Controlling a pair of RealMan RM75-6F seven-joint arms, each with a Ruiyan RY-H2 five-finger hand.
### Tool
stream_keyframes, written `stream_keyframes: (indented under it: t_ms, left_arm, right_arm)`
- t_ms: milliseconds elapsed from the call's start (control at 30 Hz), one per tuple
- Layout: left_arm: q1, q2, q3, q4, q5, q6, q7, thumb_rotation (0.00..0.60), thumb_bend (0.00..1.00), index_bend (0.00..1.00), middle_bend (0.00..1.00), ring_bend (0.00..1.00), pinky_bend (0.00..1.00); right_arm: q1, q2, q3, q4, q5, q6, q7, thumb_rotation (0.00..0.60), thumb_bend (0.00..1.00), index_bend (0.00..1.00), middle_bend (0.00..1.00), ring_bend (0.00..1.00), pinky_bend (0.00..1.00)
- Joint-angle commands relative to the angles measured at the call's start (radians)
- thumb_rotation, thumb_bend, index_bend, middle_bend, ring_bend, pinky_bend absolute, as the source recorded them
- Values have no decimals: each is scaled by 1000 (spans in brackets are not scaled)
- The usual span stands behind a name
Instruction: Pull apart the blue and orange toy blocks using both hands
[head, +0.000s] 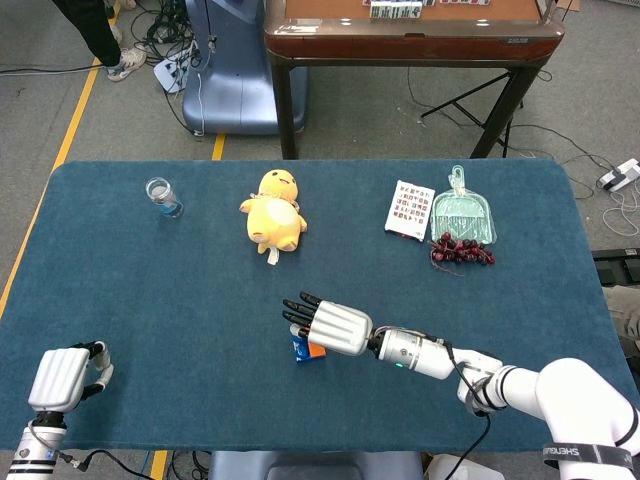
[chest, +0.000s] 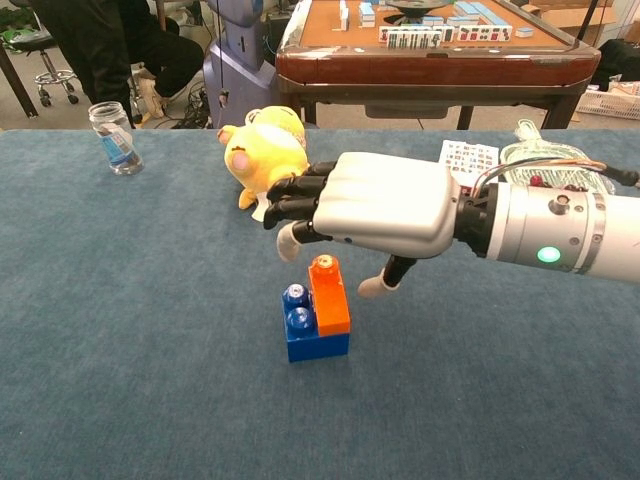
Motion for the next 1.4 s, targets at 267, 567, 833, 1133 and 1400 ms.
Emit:
stream_keyframes:
  t_ms: [267,567,833,1133,1400]
  left_arm:
    - [0,-4,1,4,0,-2,-2,600,385,391,586,600,804]
    - [0,-7,2,7,1,-4,-3,600,384,391,586,600,804]
    - [1,-9,3,8,1,-5,-3,600,385,391,585,600,804]
    - [1,-11,3,11,1,-6,-6,600,385,391,585,600,804]
    - [1,-15,4,14,1,-8,-7,600,384,391,585,600,804]
  right_arm:
    - [-1,-8,-1,0,11,-6,-13,600,17,469,178,80,208]
    - [-3,-12,-3,-3,22,-16,-23,600,42,501,178,80,208]
    - [-2,-18,-6,0,24,-18,-23,600,52,501,178,80,208]
    - [2,-28,-8,5,26,-23,-19,600,131,501,178,80,208]
    - [2,-27,-5,-3,35,-29,-29,600,247,536,183,80,208]
